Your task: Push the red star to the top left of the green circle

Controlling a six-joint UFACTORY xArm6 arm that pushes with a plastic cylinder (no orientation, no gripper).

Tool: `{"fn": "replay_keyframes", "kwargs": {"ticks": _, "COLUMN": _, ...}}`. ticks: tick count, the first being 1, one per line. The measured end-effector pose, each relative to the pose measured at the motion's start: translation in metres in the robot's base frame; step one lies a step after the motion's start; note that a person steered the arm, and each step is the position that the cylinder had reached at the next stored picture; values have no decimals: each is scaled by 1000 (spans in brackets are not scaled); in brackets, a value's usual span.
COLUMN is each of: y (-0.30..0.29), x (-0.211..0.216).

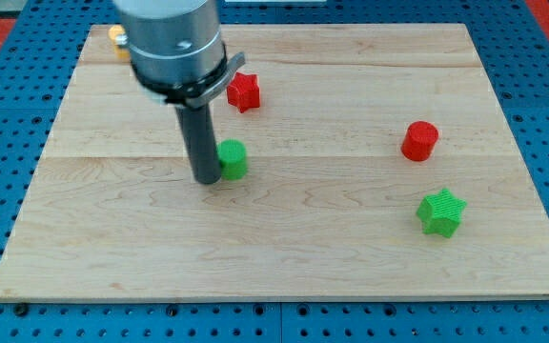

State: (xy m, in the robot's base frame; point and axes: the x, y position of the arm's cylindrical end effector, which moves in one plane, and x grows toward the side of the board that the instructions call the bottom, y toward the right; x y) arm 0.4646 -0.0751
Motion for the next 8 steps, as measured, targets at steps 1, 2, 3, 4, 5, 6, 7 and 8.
{"fn": "replay_keyframes", "kwargs": {"ticks": 1, "y": 1, "x": -23}}
{"fn": "replay_keyframes", "kwargs": {"ticks": 2, "y": -69, "x": -88}}
{"fn": "replay_keyframes", "kwargs": {"ticks": 3, "y": -48, "x": -127}}
{"fn": "replay_keyframes", "kwargs": {"ticks": 4, "y": 27, "x": -144}}
{"fn": "replay_keyframes", "kwargs": {"ticks": 5, "y": 57, "x": -172}}
{"fn": "replay_keyframes", "kwargs": {"ticks": 6, "y": 67, "x": -137}}
{"fn": "replay_keyframes", "kwargs": {"ticks": 7, "y": 54, "x": -130}}
{"fn": "replay_keyframes", "kwargs": {"ticks": 8, "y": 119, "x": -122}}
